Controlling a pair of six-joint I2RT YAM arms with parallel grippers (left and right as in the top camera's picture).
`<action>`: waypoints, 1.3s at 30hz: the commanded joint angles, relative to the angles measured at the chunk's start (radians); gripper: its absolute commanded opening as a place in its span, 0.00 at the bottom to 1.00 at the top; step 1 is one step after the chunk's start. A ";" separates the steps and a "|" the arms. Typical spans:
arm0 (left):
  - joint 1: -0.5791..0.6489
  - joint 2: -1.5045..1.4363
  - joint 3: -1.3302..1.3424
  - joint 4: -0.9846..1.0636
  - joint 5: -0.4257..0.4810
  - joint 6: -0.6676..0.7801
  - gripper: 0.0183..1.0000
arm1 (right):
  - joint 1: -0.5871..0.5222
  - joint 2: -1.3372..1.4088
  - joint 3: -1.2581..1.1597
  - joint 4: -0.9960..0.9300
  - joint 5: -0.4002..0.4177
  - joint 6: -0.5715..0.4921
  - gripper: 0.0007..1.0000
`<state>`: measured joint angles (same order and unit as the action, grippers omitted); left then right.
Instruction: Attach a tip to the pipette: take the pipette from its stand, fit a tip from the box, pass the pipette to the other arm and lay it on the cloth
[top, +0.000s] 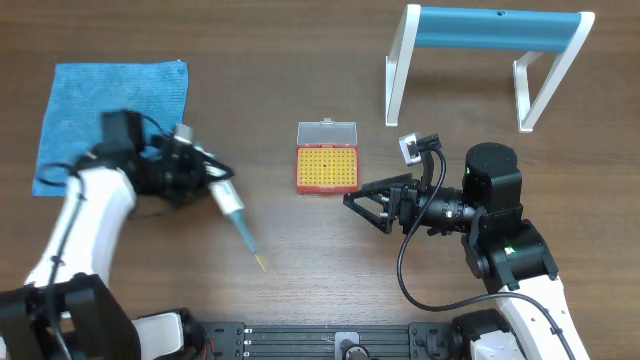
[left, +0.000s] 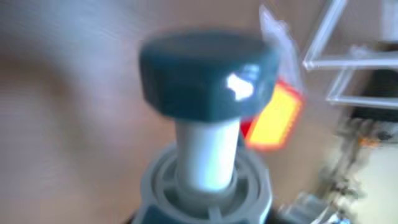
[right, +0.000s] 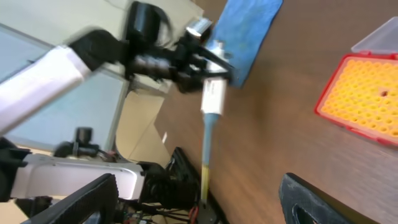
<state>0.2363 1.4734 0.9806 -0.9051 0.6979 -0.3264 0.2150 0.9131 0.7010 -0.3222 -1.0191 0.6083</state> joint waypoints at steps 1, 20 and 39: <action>0.140 0.235 0.638 -0.351 -0.473 0.420 0.01 | -0.005 0.008 0.015 0.001 0.093 -0.035 0.84; 0.167 1.118 1.645 -0.508 -0.777 0.594 0.01 | 0.018 0.124 0.015 0.014 0.174 0.117 0.84; 0.166 1.199 1.609 -0.512 -0.765 0.620 0.00 | 0.018 0.125 0.015 0.024 0.178 0.155 0.84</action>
<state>0.4088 2.6556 2.5900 -1.4170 -0.0525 0.2840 0.2256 1.0355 0.7017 -0.3058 -0.8612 0.7521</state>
